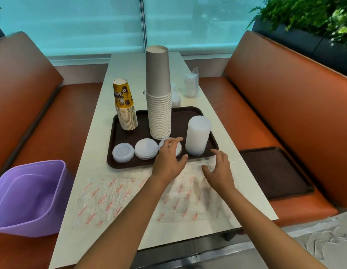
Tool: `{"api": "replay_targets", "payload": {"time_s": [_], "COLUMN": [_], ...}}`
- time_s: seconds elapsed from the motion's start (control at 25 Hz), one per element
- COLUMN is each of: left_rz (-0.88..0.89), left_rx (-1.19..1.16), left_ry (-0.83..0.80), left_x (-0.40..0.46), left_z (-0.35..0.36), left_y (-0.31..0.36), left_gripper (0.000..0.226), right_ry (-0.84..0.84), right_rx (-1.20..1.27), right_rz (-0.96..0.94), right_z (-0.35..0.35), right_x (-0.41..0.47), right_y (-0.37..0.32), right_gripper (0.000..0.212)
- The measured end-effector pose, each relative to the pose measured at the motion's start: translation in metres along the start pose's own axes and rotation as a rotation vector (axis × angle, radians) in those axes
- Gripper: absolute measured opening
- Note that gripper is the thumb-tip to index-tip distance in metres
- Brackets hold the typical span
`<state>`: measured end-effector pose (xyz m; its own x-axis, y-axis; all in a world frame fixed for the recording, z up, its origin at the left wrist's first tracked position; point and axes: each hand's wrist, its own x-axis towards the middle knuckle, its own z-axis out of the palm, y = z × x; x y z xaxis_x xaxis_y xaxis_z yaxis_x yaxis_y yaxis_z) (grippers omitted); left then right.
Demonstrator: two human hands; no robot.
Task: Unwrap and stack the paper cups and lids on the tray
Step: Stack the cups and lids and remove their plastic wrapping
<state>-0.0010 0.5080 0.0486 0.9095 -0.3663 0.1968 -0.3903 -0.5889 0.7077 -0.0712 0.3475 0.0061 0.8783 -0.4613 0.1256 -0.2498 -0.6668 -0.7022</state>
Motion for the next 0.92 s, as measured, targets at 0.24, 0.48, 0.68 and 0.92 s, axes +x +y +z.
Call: {"api": "replay_targets", "payload": {"time_s": [0.24, 0.48, 0.68, 0.92], "left_rz": [0.266, 0.276, 0.133, -0.089], "left_rx": [0.298, 0.681, 0.824, 0.947], "left_ry": [-0.085, -0.214, -0.165, -0.110], "left_x": [0.052, 0.101, 0.147, 0.203], "left_z": [0.003, 0.027, 0.035, 0.041], "left_y": [0.040, 0.047, 0.048, 0.042], "left_gripper": [0.059, 0.055, 0.056, 0.054], "right_ry": [-0.091, -0.288, -0.347, -0.435], "right_rx": [0.229, 0.228, 0.243, 0.348], "right_rz": [0.140, 0.150, 0.120, 0.014], "right_z": [0.005, 0.023, 0.035, 0.058], "right_x": [0.063, 0.113, 0.158, 0.223], "right_y": [0.003, -0.002, -0.004, -0.017], "right_gripper": [0.087, 0.099, 0.091, 0.066]}}
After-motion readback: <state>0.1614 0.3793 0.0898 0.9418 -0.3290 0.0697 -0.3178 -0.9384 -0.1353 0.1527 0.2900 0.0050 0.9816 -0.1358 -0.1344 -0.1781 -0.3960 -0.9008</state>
